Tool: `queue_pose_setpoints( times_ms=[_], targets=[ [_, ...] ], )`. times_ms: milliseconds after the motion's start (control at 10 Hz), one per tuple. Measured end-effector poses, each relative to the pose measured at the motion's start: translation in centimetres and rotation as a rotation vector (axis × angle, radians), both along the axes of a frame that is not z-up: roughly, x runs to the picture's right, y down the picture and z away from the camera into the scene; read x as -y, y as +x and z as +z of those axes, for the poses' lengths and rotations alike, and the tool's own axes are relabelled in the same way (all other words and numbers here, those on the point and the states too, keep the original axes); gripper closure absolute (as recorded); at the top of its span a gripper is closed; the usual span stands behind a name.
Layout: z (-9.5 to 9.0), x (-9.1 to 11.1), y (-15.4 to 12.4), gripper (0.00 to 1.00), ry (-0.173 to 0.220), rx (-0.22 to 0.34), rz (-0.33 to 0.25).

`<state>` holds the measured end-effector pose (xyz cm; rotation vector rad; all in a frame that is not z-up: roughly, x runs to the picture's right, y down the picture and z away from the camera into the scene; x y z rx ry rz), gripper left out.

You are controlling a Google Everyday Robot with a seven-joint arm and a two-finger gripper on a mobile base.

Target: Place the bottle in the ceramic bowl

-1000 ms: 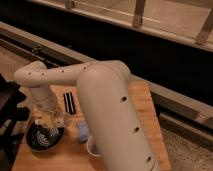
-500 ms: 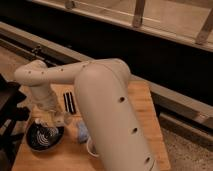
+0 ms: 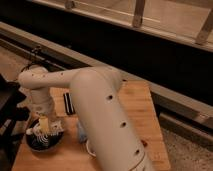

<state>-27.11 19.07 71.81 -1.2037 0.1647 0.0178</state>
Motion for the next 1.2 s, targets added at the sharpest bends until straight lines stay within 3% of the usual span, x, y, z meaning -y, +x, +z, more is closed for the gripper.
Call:
queue_pose_setpoints(
  times_ms=[200,300,600,800,1000,1200],
  targets=[
    [-0.7,0.0,-0.6,0.24,0.030,0.046,0.000],
    [-0.9,0.1,-0.5,0.20,0.047,0.059,0.006],
    [-1.7,0.2,-0.7,0.20,0.085,0.131,0.028],
    [-2.0,0.7,-0.6,0.20,0.090,0.185,0.032],
    [-1.9,0.8,-0.6,0.20,0.090,0.132,0.036],
    [-1.9,1.3,-0.3,0.20,0.096,0.153,0.039]
  ],
)
